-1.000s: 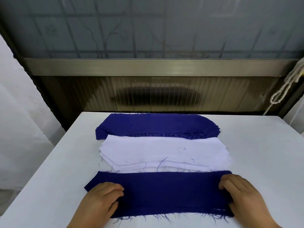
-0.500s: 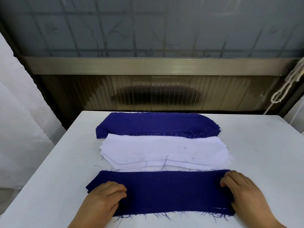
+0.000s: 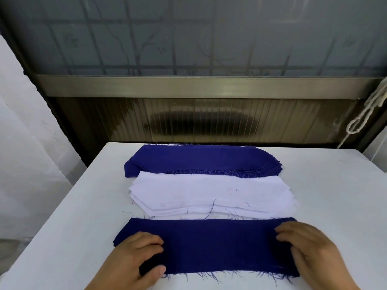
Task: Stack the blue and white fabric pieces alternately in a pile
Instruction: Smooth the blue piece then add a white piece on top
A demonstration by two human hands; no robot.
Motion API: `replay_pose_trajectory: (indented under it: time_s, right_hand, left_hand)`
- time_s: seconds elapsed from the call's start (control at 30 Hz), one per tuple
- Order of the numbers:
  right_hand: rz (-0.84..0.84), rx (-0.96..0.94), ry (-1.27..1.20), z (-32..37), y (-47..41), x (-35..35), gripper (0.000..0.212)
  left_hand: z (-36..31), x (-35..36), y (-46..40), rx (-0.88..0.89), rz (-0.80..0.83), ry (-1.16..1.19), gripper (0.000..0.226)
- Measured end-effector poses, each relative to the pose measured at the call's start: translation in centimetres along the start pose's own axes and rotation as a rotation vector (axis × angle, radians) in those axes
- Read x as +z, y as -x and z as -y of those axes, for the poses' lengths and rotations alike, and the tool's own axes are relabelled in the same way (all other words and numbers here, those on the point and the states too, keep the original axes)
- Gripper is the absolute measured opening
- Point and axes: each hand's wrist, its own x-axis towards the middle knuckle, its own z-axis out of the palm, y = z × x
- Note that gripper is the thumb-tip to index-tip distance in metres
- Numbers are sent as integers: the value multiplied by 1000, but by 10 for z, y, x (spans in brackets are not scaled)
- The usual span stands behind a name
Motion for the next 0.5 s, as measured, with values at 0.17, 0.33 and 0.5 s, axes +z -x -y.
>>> replay_pose_trajectory:
  time_s: [0.17,0.33,0.5]
  right_hand:
    - [180,2,-63,13,4,11,11]
    - [220,181,123,-10,3,1,36]
    - [207,223,102,-13,-20,1,27]
  left_hand:
    - [4,2,-1,22,-56,-39,45]
    - [28,-4,10,-93,-169,-127,49]
    - [29,-10,-20,-241,-154,-261,28]
